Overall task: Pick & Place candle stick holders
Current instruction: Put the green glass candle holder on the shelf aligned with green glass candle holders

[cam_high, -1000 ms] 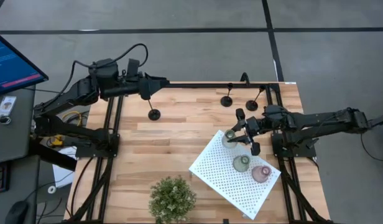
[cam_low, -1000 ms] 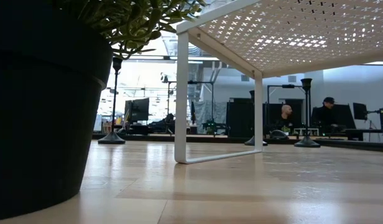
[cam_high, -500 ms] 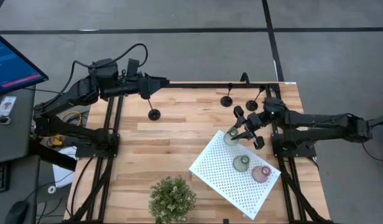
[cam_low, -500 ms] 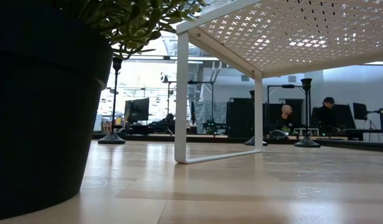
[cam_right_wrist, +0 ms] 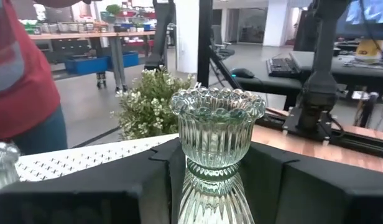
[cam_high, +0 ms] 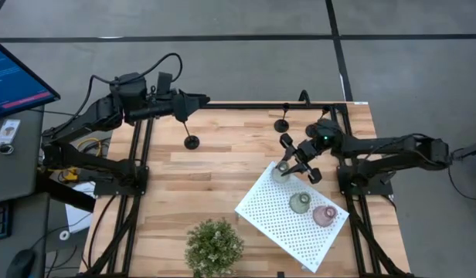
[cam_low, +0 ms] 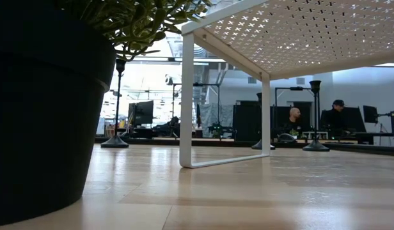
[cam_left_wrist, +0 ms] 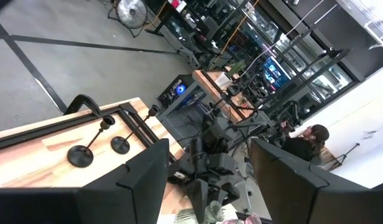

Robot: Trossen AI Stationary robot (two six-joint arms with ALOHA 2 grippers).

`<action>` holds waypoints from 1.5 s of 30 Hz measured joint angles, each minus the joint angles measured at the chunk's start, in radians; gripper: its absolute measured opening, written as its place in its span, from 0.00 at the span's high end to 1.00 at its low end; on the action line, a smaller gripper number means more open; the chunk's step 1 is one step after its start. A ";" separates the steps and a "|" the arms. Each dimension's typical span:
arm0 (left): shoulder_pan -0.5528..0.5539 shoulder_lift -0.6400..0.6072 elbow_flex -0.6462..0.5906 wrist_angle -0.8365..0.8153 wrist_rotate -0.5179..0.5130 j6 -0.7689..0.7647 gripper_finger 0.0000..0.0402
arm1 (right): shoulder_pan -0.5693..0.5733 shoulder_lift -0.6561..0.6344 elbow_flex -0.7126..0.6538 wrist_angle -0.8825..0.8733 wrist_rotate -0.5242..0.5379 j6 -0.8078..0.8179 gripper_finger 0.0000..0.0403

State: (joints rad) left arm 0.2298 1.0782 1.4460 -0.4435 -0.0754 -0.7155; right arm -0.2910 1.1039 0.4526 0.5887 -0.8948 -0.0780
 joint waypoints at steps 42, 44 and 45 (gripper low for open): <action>0.000 0.000 0.000 0.003 -0.007 0.030 0.44 | 0.003 0.121 0.000 0.055 -0.048 0.026 0.70; 0.000 0.000 0.000 0.003 -0.007 0.030 0.44 | 0.003 0.121 0.000 0.055 -0.047 0.026 0.68; 0.000 0.000 0.000 0.003 -0.007 0.030 0.44 | 0.003 0.121 0.000 0.055 -0.047 0.026 0.66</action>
State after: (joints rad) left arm 0.2300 1.0782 1.4460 -0.4400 -0.0824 -0.6857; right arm -0.2882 1.2247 0.4528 0.6434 -0.9421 -0.0517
